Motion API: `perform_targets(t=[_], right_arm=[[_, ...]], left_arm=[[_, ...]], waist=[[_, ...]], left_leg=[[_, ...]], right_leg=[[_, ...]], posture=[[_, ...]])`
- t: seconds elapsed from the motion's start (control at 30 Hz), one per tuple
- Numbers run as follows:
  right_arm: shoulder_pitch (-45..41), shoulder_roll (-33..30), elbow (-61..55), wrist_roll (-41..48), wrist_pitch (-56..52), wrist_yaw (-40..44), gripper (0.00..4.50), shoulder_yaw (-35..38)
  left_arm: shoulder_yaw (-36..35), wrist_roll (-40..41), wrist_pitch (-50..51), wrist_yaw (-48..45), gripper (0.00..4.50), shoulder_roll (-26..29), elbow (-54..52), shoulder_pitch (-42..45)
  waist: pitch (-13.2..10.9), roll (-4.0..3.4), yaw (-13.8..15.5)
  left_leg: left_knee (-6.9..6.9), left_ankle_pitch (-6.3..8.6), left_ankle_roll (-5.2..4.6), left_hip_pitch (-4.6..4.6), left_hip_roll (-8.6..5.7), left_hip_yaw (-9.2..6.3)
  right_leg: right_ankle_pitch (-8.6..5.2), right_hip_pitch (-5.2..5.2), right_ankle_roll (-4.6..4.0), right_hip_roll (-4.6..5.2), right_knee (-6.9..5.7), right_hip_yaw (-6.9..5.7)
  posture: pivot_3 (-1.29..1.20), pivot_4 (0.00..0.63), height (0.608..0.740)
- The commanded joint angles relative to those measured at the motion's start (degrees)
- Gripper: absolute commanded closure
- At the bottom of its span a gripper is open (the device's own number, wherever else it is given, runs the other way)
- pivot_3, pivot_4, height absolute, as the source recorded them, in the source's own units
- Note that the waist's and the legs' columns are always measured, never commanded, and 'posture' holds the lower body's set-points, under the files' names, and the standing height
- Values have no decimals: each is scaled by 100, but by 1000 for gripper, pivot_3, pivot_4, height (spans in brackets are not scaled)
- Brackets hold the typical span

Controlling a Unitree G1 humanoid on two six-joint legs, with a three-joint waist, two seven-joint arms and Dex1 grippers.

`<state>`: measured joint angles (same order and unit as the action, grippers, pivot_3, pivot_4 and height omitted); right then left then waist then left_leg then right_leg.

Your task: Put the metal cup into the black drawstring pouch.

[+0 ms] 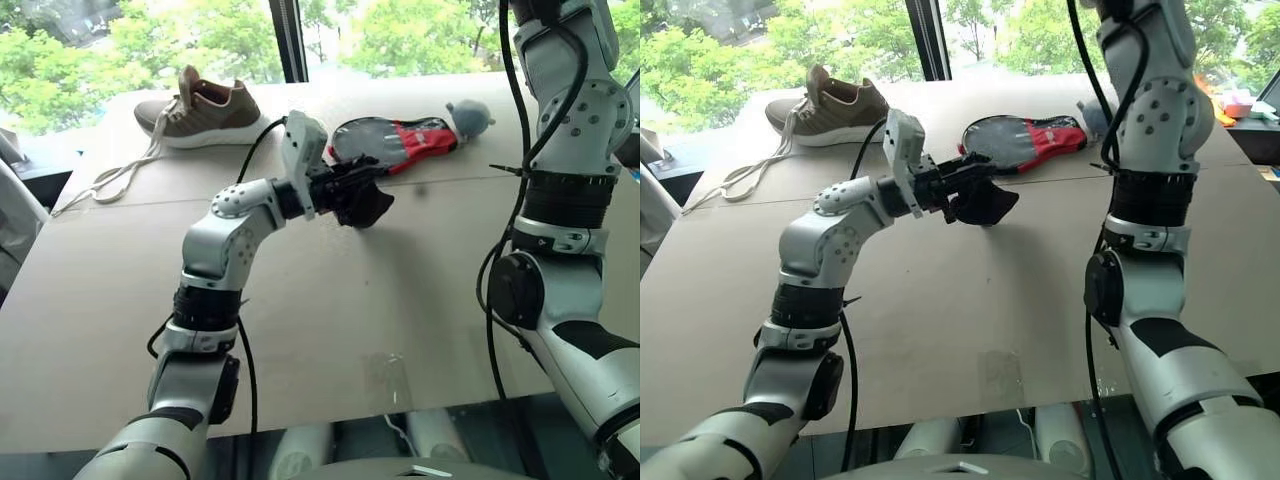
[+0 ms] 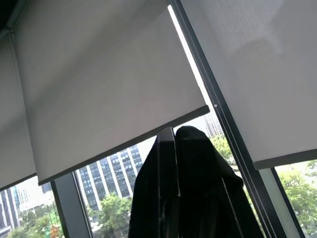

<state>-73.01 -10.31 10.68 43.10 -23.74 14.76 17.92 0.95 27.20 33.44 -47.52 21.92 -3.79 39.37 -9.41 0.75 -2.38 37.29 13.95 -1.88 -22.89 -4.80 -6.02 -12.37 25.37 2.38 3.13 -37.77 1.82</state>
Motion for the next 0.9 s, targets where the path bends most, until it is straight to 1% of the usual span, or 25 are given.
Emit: perform_targets(t=[0.03, 0.1, 0.13, 0.23, 0.27, 0.3, 0.37, 0.4, 0.47, 0.53, 0.63, 0.73, 0.9], right_arm=[[79, -98, -334, 22, -55, 39, 4500, -14], [213, -122, -410, 16, -109, 22, 4500, -27], [268, -130, -453, 11, -134, 12, 4500, -37], [466, -157, -575, 8, -215, -5, 4500, -72], [544, -172, -617, 11, -253, -7, 4500, -80], [602, -184, -649, 17, -288, -9, 4500, -84], [742, -226, -716, 4, -357, 3, 4500, -110], [841, -254, -768, 0, -402, 18, 4500, -129], [1050, -309, -875, 14, -508, 37, 4500, -151], [1482, -516, -1089, -69, -708, 233, 4500, -321], [2178, -867, -1389, -285, -848, 600, 4500, -642], [2847, -1159, -1650, -314, -1015, 968, 4500, -829], [4505, -2169, -2229, -979, -633, 2267, 4500, -1538]], left_arm=[[-120, 181, 110, -74, 4257, 238, -537, -169], [-224, 332, 235, -176, 4257, 437, -771, -361], [-262, 380, 286, -187, 3230, 528, -862, -443], [-451, 541, 428, -241, 2017, 896, -1193, -798], [-539, 514, 438, -192, 1455, 1028, -1238, -923], [-603, 457, 423, -122, 1087, 1120, -1244, -1006], [-759, 351, 416, 10, 203, 1330, -1183, -1169], [-844, 316, 395, 11, 38, 1465, -1165, -1285], [-1013, 267, 353, -2, 38, 1702, -1108, -1527], [-1257, 159, 226, -78, 38, 2006, -1017, -1955], [-1568, 249, 208, -243, 38, 2276, -1062, -2591], [-1685, 164, 73, -227, 38, 2334, -1058, -3116], [-1578, -86, -127, -94, 38, 2276, -1431, -4119]], waist=[[0, 0, 3], [0, 0, 3], [0, 0, 2], [0, 0, -12], [-1, -1, -8], [-1, -1, -4], [-1, -1, 1], [0, 0, 3], [0, -1, 3], [0, -1, 4], [0, -1, 7], [-1, -1, 26], [0, 1, 70]], left_leg=[[0, 0, 0, 0, 0, 0], [1, 0, 0, 0, 0, 0], [1, 0, 0, 0, 0, 0], [-1, 0, 0, 0, 1, 1], [-4, 0, 0, 1, 2, 4], [-4, 0, 0, 1, 2, 4], [-5, 0, 0, 1, 3, 4], [-4, 0, 0, 1, 3, 4], [-4, 0, 0, 2, 3, 4], [-4, 0, 0, 2, 3, 4], [-12, 1, -1, 2, 3, 5], [-14, 1, -1, 1, 3, 5], [-13, 11, -17, 3, 4, 5]], right_leg=[[0, 0, 0, 0, 0, 0], [0, 0, 0, 0, -1, -1], [0, 0, 0, 0, -1, -1], [0, 0, 0, -1, 0, 2], [0, 2, 0, -1, 0, 5], [0, 3, -1, -1, 0, 5], [-1, 3, -1, -2, 0, 5], [-1, 3, -1, -2, 0, 3], [-1, 1, -1, -1, 0, 3], [-1, 1, -1, -1, 2, 4], [-1, 1, -1, 0, 10, 5], [-1, 1, -1, 1, 15, 7], [-1, -5, -1, 5, 22, 21]], posture=[[0, 150, 740], [0, 150, 740], [0, 150, 740], [0, 150, 740], [0, 150, 740], [0, 150, 740], [0, 150, 740], [0, 150, 740], [0, 150, 740], [0, 150, 740], [0, 150, 740], [0, 150, 740], [0, 150, 740]])
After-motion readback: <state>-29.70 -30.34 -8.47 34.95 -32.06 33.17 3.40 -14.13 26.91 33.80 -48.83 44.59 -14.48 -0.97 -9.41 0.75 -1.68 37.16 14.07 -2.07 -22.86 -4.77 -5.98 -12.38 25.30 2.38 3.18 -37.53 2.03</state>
